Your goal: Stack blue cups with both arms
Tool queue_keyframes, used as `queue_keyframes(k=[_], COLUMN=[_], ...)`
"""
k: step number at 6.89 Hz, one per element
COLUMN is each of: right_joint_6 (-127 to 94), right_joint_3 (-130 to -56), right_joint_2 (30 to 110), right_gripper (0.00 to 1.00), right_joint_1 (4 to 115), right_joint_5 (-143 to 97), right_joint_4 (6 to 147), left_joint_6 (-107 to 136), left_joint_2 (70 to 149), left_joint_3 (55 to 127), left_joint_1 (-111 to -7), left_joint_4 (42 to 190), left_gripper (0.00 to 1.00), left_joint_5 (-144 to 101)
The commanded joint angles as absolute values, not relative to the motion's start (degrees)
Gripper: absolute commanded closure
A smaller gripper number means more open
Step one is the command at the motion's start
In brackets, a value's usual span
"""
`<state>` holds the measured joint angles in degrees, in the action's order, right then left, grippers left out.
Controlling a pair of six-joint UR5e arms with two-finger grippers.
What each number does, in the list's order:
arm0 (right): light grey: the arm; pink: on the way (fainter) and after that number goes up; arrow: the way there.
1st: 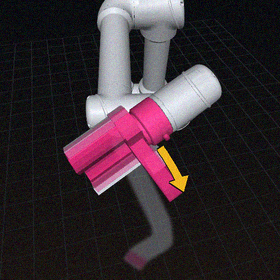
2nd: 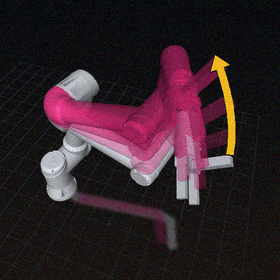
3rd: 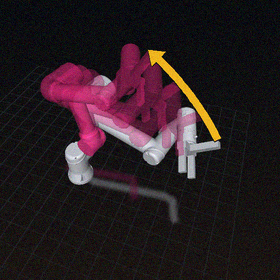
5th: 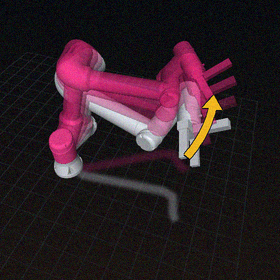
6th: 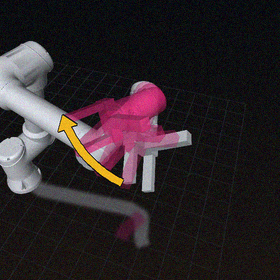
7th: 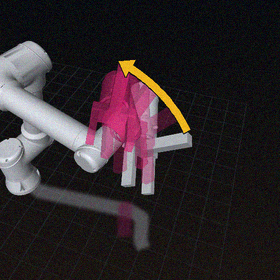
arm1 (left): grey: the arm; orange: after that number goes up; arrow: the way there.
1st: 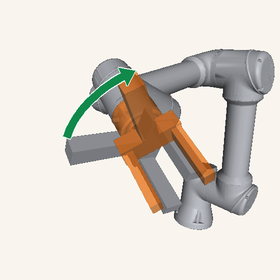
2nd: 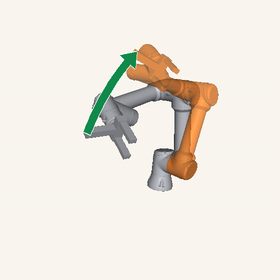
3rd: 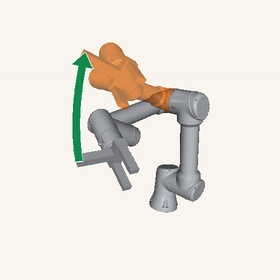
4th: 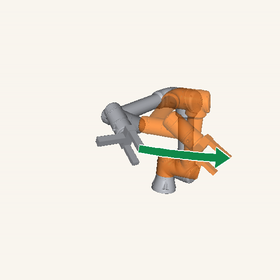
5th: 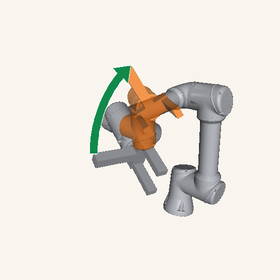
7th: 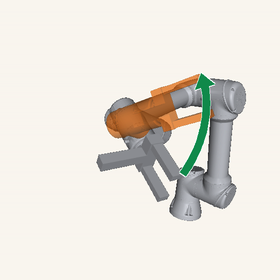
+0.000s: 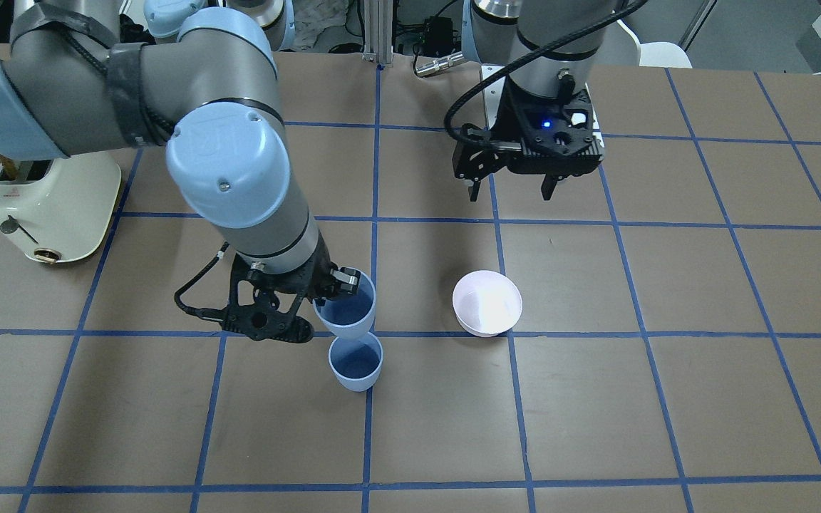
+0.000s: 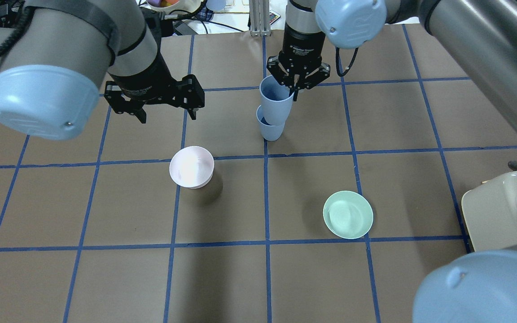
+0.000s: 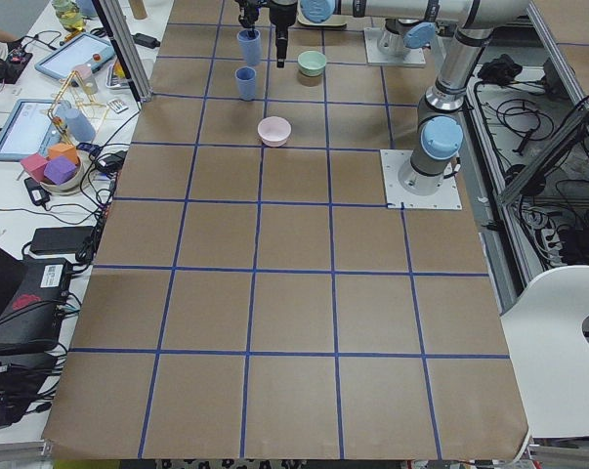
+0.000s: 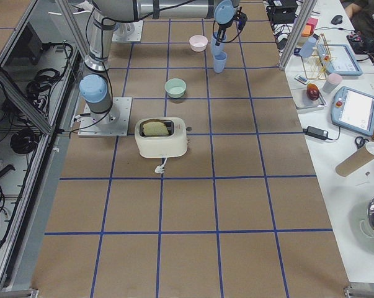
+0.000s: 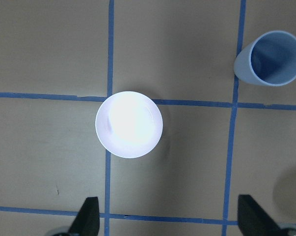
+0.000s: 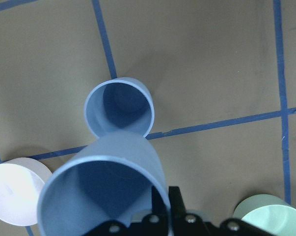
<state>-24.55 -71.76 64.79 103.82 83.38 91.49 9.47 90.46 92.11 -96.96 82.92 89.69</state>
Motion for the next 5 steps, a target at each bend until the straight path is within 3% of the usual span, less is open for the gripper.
queue_keyframes(k=[1,5], right_joint_6=[-25.8,-27.9], right_joint_3=[-72.2,-72.8], right_joint_2=[64.2,62.0], right_gripper=[1.0,1.0], right_joint_1=[105.2,104.9], right_joint_5=[83.4,83.8], right_joint_4=[93.6,96.9], left_joint_6=[-3.3,-3.5], left_joint_2=[89.6,89.4], left_joint_3=[86.0,85.4], left_joint_1=[-89.5,-89.3], left_joint_4=[92.0,93.5], left_gripper=[0.0,0.0], left_joint_5=[85.4,87.1])
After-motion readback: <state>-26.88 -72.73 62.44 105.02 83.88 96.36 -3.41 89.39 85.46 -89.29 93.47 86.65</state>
